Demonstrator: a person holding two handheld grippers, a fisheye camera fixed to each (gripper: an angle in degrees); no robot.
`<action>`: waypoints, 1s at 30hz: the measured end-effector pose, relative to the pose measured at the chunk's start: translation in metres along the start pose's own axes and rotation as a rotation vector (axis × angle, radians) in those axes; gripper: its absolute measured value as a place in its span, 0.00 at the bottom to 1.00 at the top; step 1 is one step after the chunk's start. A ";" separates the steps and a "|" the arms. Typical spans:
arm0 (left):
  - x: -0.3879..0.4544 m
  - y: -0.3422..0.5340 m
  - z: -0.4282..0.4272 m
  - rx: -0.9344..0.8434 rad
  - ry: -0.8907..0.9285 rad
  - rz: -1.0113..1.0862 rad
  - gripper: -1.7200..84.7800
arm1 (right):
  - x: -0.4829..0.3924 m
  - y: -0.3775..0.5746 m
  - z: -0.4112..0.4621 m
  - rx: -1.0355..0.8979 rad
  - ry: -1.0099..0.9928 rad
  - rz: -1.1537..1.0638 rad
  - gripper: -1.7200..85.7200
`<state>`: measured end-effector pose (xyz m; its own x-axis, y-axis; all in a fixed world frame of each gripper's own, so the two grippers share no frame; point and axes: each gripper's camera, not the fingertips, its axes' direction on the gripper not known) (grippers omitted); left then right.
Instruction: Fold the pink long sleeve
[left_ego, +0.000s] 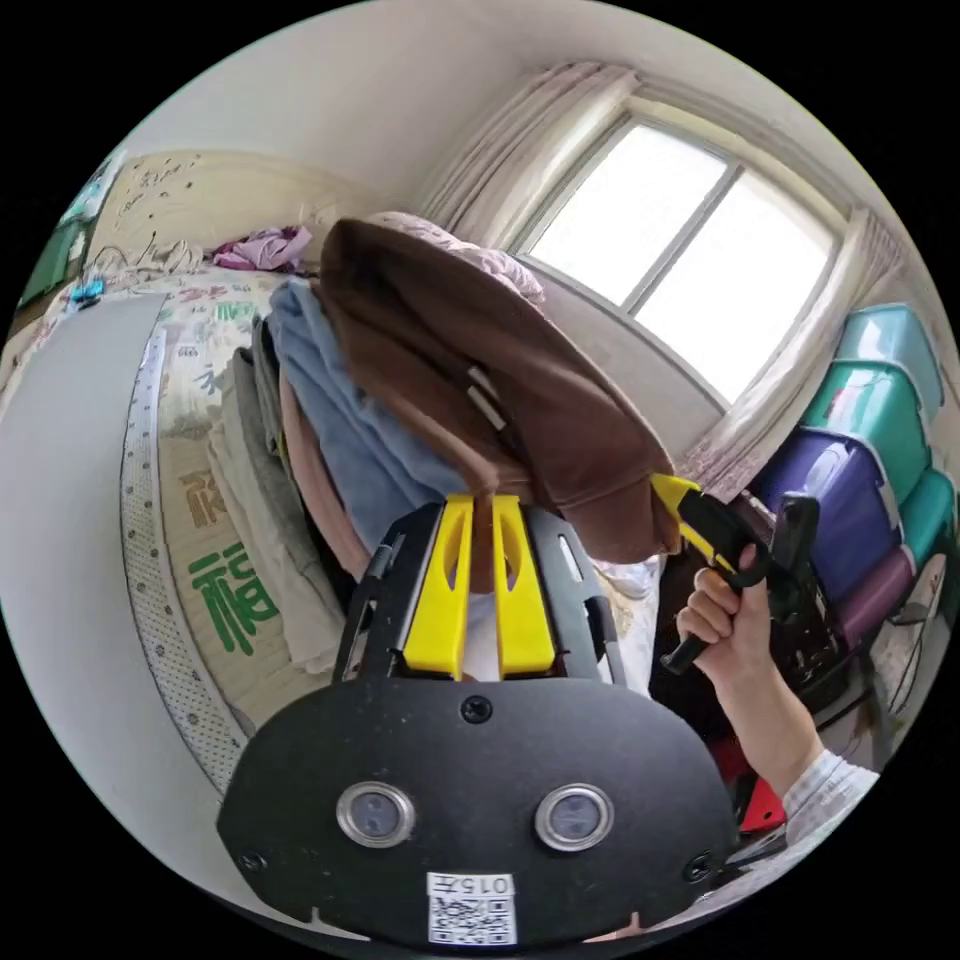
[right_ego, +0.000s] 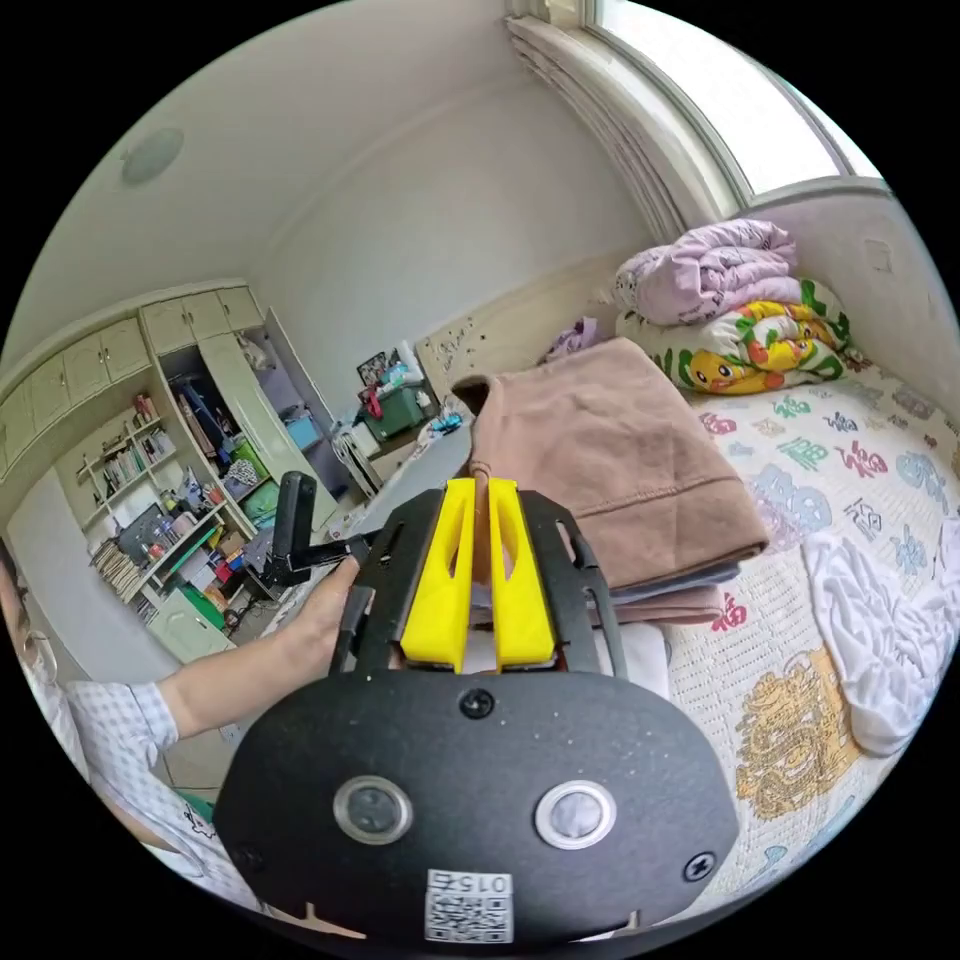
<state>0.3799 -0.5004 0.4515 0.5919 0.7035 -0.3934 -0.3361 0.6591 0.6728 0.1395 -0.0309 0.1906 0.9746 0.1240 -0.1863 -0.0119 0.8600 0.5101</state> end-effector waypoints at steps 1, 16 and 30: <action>0.014 -0.005 -0.012 -0.017 -0.054 0.044 0.04 | -0.013 -0.006 -0.017 0.026 0.005 -0.014 0.03; -0.001 -0.006 -0.188 0.250 0.318 -0.097 0.01 | -0.067 -0.031 -0.156 0.162 0.015 -0.037 0.03; -0.025 0.124 -0.543 0.613 0.580 -0.155 0.01 | -0.276 0.028 -0.173 0.150 -0.450 -0.091 0.03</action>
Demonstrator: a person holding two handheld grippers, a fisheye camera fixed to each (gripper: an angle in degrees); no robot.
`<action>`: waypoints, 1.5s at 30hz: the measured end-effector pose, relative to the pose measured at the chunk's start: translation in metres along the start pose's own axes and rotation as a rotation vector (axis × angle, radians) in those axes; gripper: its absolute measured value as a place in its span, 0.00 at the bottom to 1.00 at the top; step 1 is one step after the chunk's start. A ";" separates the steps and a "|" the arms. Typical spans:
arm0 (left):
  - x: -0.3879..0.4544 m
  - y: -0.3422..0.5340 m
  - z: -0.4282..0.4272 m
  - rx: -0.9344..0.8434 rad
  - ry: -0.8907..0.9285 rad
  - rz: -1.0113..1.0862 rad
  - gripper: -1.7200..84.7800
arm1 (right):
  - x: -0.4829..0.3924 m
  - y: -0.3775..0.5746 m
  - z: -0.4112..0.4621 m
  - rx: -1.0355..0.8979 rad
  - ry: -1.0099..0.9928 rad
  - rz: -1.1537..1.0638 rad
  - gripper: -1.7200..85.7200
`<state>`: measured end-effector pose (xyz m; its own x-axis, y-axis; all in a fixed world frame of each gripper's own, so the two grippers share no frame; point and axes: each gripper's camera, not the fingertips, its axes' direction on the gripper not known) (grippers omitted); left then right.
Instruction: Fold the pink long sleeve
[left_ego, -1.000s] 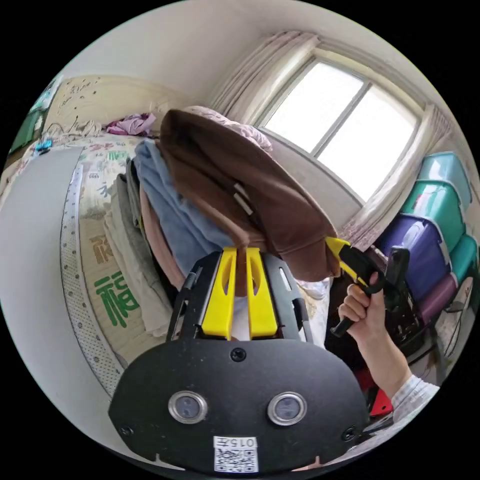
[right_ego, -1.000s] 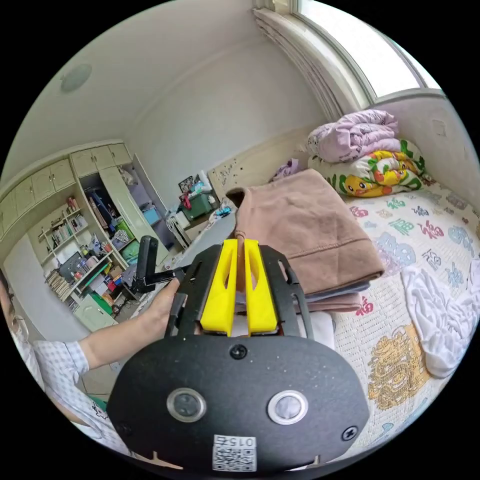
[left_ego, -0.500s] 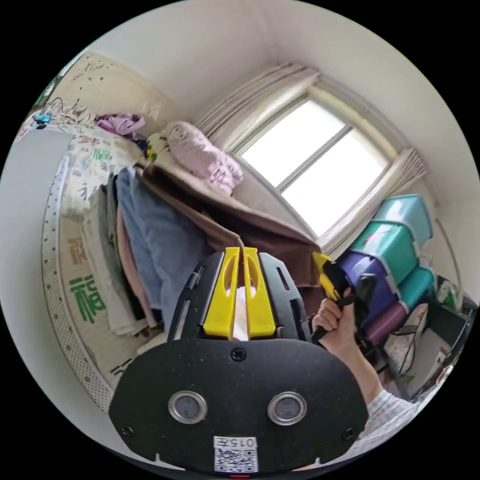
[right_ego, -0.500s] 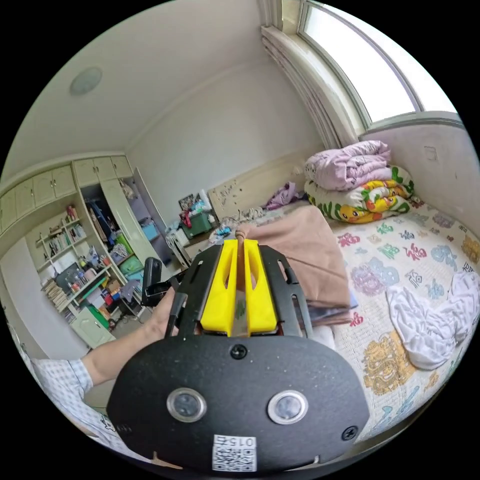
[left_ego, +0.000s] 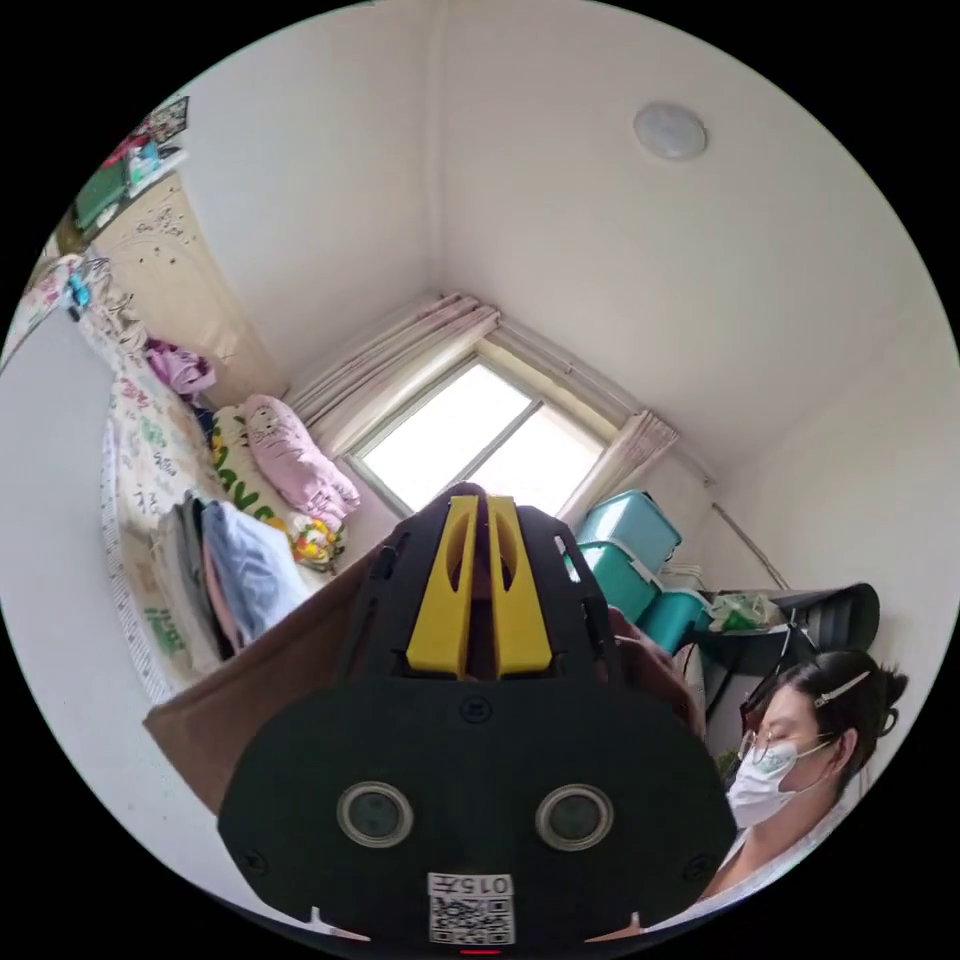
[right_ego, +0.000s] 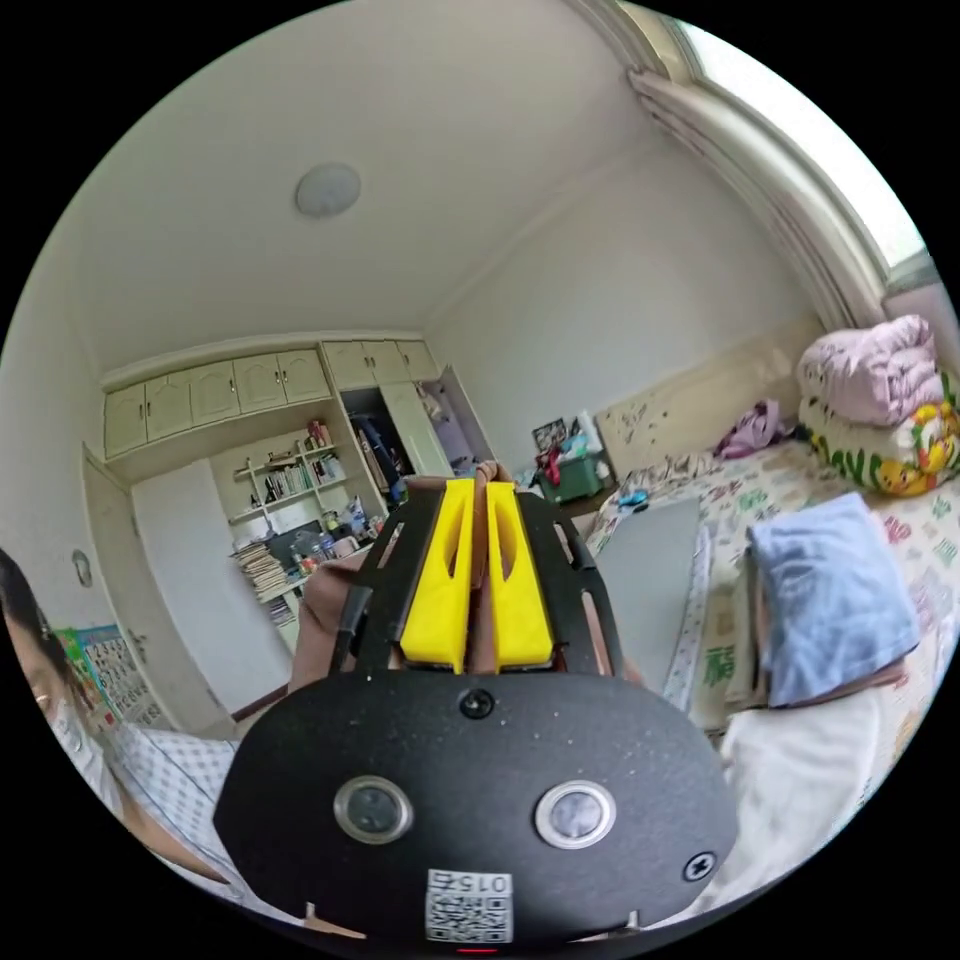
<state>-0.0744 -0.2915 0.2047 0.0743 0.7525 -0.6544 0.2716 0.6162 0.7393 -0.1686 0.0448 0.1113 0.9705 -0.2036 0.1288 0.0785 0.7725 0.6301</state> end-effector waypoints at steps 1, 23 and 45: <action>-0.006 -0.002 -0.020 0.009 -0.053 -0.040 0.01 | -0.002 0.010 0.027 -0.023 0.014 0.028 0.03; 0.122 -0.022 -0.428 0.161 -0.546 0.135 0.02 | 0.060 0.090 0.033 -0.311 0.135 0.121 0.03; 0.022 0.178 -0.369 -0.469 -1.110 -0.128 0.02 | 0.156 0.229 0.123 -1.080 0.473 -0.010 0.05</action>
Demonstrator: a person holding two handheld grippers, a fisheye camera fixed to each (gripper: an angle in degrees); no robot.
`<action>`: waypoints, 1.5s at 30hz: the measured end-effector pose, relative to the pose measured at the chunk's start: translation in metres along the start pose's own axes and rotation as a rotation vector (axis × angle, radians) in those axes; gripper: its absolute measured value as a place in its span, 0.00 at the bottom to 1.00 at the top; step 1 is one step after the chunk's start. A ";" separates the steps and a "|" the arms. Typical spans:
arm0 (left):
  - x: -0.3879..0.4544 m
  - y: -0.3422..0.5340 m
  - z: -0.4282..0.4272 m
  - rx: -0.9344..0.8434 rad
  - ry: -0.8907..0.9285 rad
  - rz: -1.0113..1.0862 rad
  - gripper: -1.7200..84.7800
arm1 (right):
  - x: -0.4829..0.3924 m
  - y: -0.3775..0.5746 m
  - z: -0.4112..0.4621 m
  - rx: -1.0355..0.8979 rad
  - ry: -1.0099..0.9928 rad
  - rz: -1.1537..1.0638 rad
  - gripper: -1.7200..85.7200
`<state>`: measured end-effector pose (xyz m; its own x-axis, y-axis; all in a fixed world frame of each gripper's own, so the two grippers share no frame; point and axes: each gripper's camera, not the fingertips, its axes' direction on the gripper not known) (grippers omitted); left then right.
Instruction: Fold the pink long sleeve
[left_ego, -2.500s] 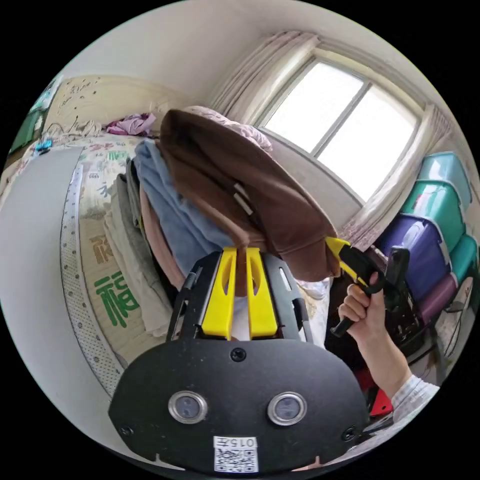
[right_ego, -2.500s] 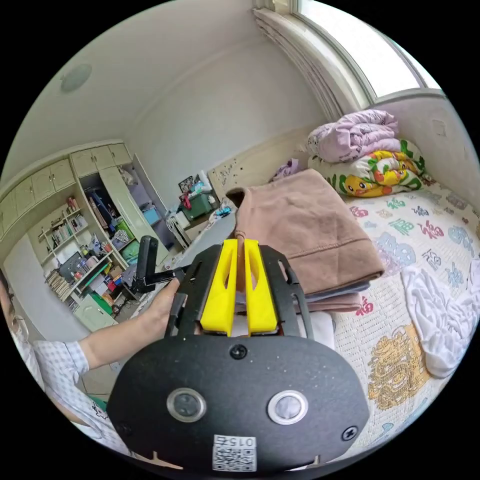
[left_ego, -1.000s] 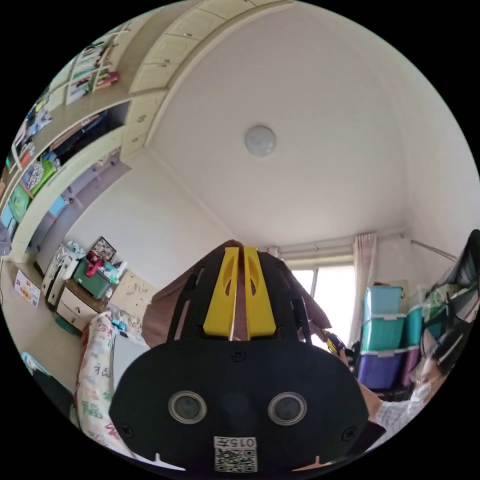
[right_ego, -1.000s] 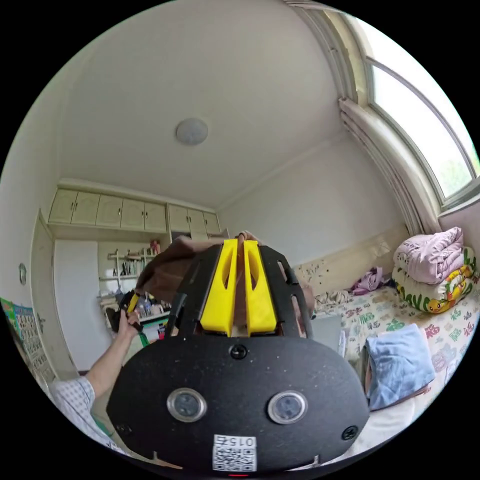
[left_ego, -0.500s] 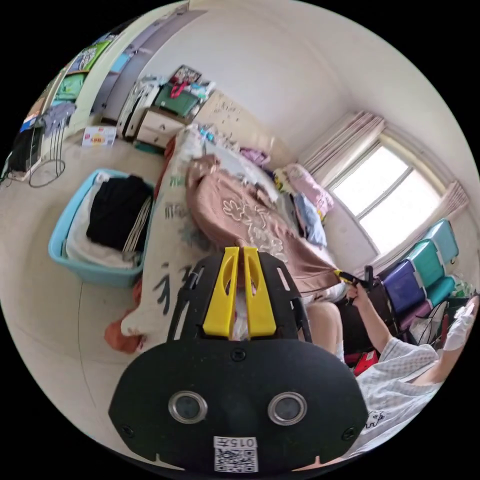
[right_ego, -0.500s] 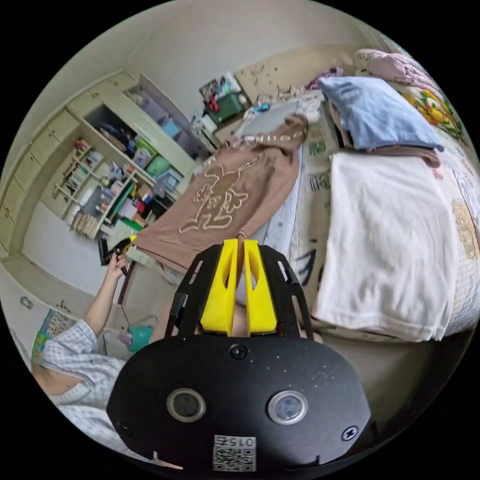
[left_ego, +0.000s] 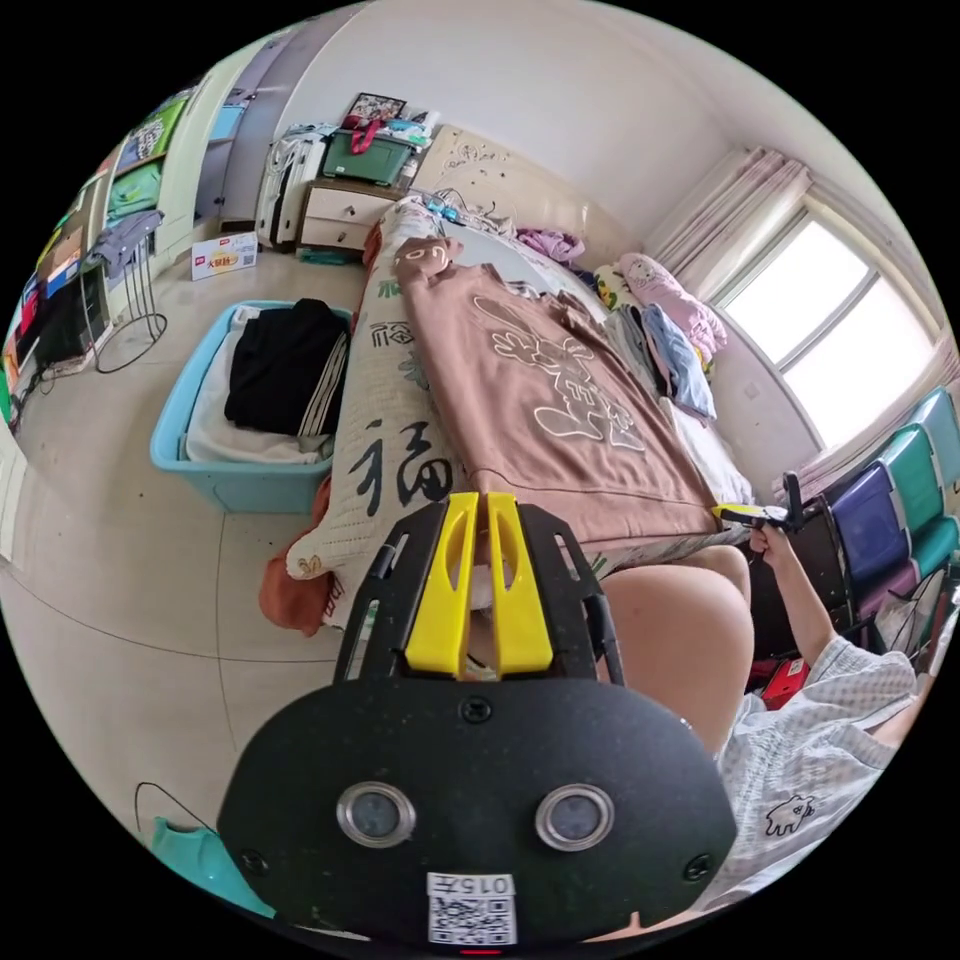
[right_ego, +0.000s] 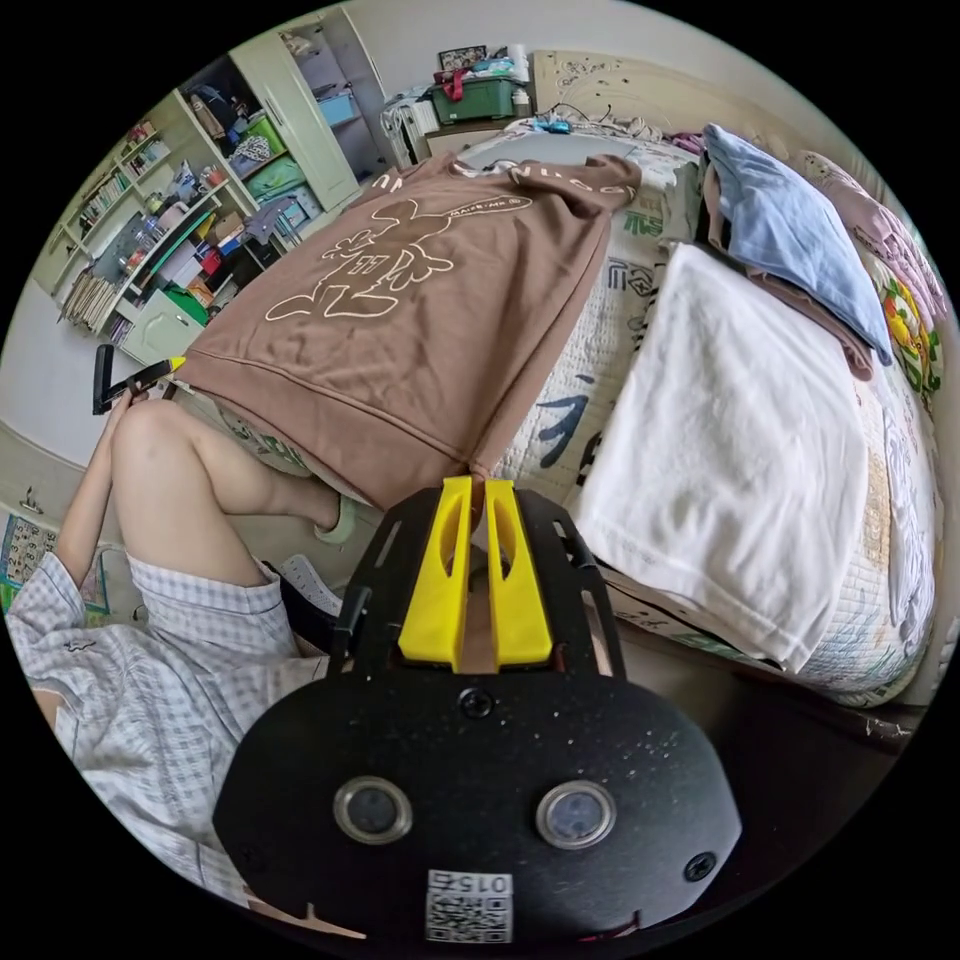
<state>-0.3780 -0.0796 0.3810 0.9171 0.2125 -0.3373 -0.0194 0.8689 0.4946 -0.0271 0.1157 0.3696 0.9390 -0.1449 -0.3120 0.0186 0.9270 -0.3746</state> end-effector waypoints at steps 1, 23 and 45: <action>0.002 -0.003 0.007 -0.030 -0.014 0.009 0.02 | 0.002 -0.004 0.002 -0.008 0.001 0.002 0.05; -0.020 0.007 0.075 -0.050 0.071 -0.058 0.10 | 0.076 -0.072 -0.062 -0.047 -0.169 0.068 0.10; -0.010 -0.091 0.092 0.013 -0.207 0.102 0.10 | 0.162 -0.179 -0.217 0.117 -0.330 -0.070 0.08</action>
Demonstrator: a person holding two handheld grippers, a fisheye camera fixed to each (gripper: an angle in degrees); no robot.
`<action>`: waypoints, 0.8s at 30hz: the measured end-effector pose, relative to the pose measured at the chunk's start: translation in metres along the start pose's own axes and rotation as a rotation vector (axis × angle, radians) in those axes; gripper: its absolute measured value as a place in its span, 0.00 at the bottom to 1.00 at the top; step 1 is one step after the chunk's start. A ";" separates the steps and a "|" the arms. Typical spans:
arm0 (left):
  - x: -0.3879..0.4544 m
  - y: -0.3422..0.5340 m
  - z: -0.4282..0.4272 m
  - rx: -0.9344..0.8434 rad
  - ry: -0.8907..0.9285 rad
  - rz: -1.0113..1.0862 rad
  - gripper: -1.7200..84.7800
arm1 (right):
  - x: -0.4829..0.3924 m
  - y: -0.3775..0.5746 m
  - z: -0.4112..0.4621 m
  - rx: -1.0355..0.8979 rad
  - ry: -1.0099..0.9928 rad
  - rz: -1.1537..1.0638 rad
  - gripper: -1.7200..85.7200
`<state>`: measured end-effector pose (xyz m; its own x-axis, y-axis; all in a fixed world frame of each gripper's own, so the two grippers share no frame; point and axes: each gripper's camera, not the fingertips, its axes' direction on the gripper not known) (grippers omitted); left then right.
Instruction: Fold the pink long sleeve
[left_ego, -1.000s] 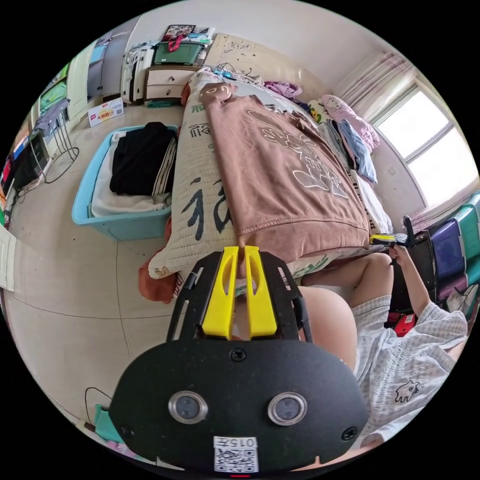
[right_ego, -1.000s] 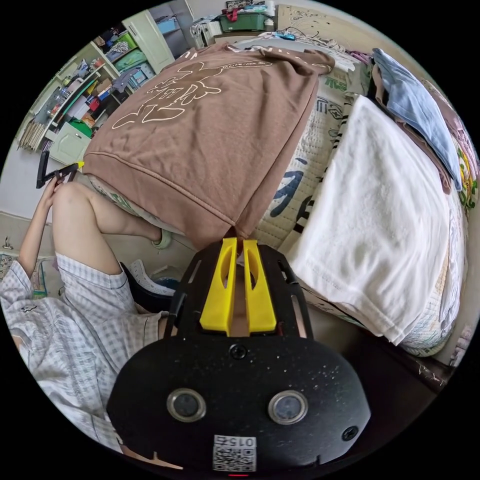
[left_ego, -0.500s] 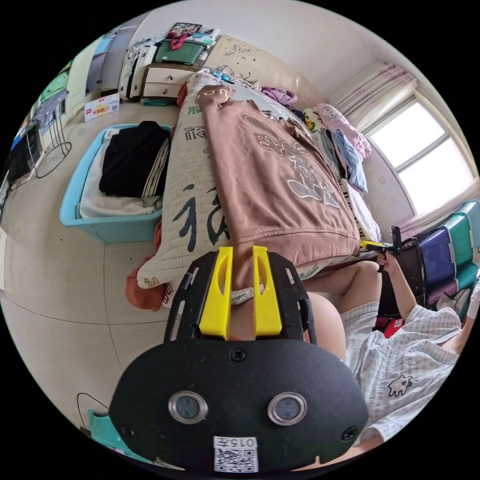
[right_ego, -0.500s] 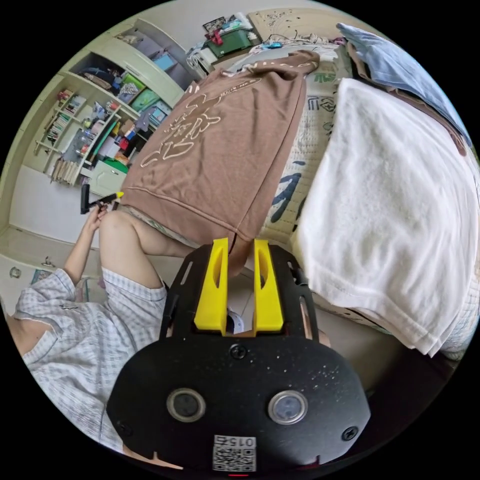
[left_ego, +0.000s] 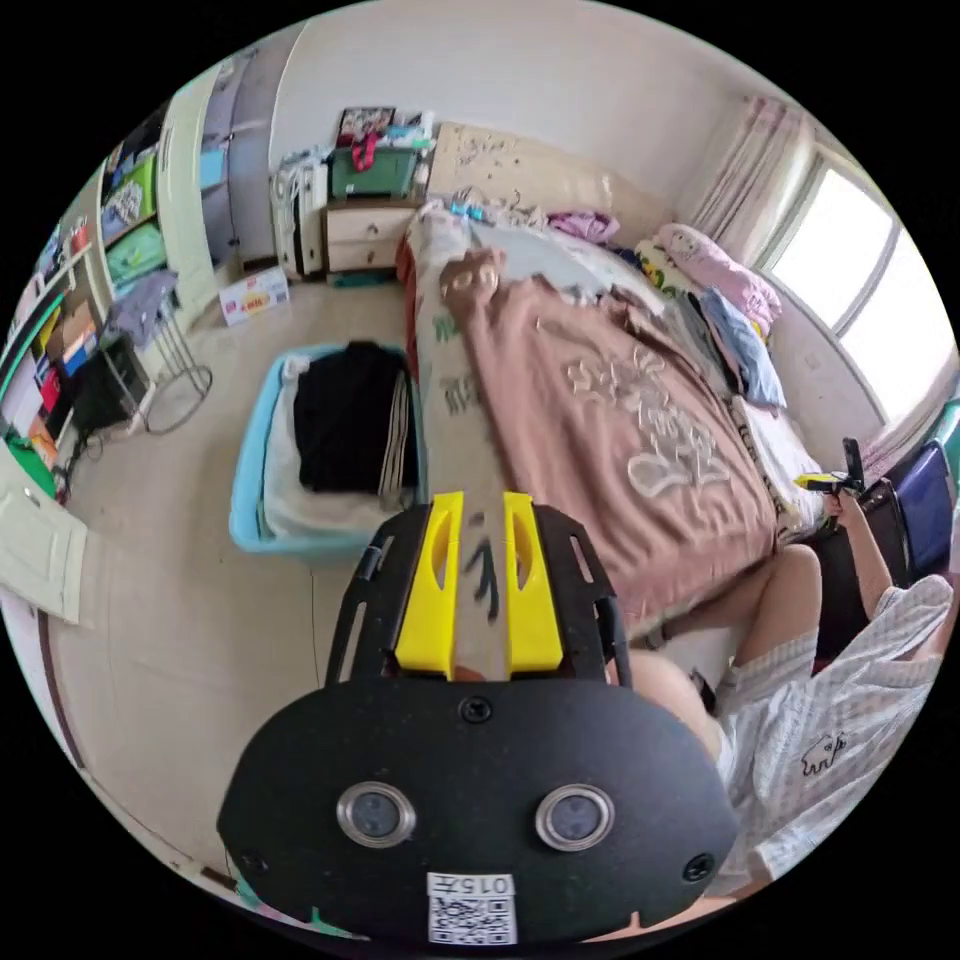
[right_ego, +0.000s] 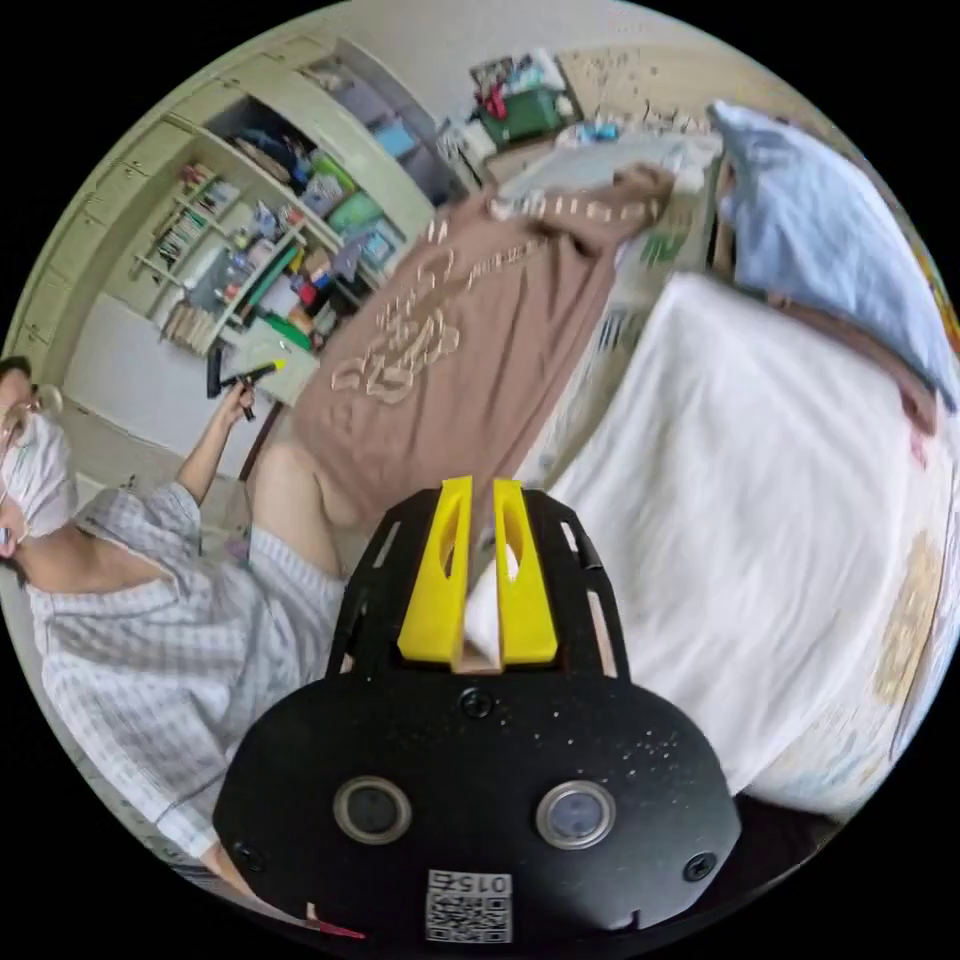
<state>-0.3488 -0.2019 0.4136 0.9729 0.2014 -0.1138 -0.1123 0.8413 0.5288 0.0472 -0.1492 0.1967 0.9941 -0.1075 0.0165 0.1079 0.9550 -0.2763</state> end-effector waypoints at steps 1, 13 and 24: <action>0.006 -0.041 0.015 0.071 0.002 0.020 0.10 | 0.013 -0.043 -0.003 0.108 0.036 0.001 0.09; 0.009 -0.431 0.292 0.052 0.024 -0.217 0.16 | 0.145 -0.410 0.101 0.481 -0.040 0.150 0.10; -0.059 -0.529 0.363 -0.195 -0.056 -0.324 0.19 | 0.206 -0.617 0.079 0.173 0.234 0.272 0.17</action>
<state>-0.2737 -0.8406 0.4462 0.9732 -0.1137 -0.2001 0.1718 0.9375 0.3027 0.1867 -0.7390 0.4468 0.9588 0.1149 -0.2598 -0.1383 0.9876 -0.0737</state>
